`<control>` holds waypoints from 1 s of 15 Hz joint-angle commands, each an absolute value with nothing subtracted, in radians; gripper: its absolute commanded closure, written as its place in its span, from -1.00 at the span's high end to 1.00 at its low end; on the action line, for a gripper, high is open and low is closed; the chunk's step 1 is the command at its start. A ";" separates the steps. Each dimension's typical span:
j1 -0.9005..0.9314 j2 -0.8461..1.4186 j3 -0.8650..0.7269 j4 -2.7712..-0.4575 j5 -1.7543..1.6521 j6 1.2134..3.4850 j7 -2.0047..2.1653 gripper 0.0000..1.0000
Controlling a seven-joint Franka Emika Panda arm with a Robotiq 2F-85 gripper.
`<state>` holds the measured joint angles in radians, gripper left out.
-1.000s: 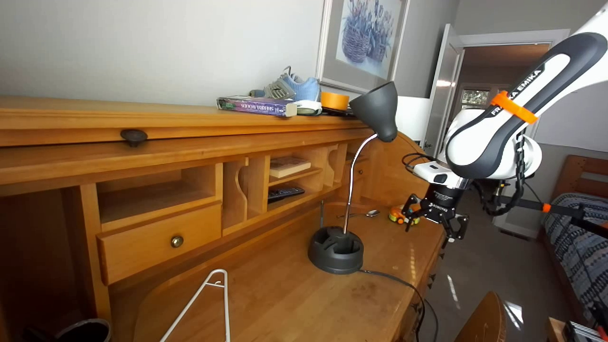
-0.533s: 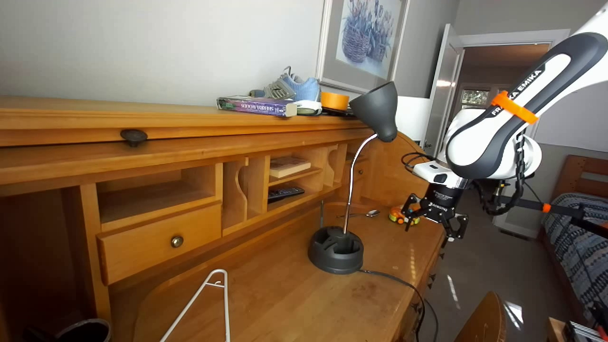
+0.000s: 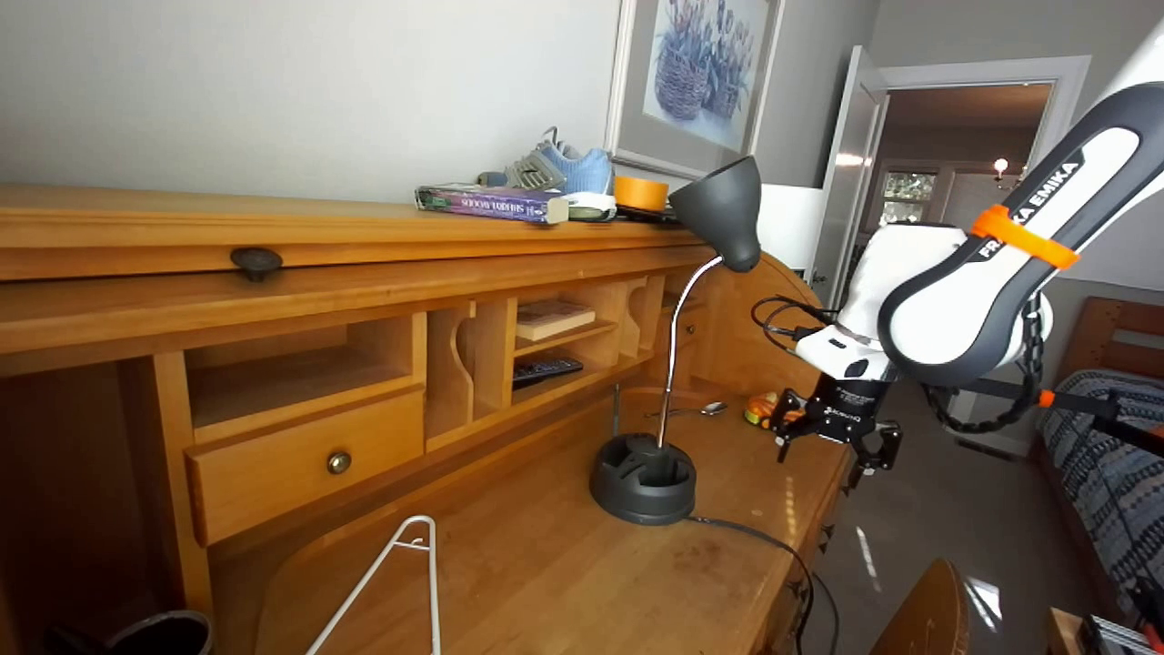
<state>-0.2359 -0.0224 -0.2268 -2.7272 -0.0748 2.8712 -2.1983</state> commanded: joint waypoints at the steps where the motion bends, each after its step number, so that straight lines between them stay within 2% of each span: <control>1: -0.223 -0.023 -0.213 -2.782 -0.240 2.996 -2.160 1.00; 8: -0.212 0.029 -0.205 -2.730 -0.674 3.162 -2.038 1.00; 15: -0.165 0.076 -0.201 -2.647 -0.846 3.249 -1.977 1.00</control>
<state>-0.1889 0.0327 -0.1928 -2.7005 -0.7798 3.2110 -2.0241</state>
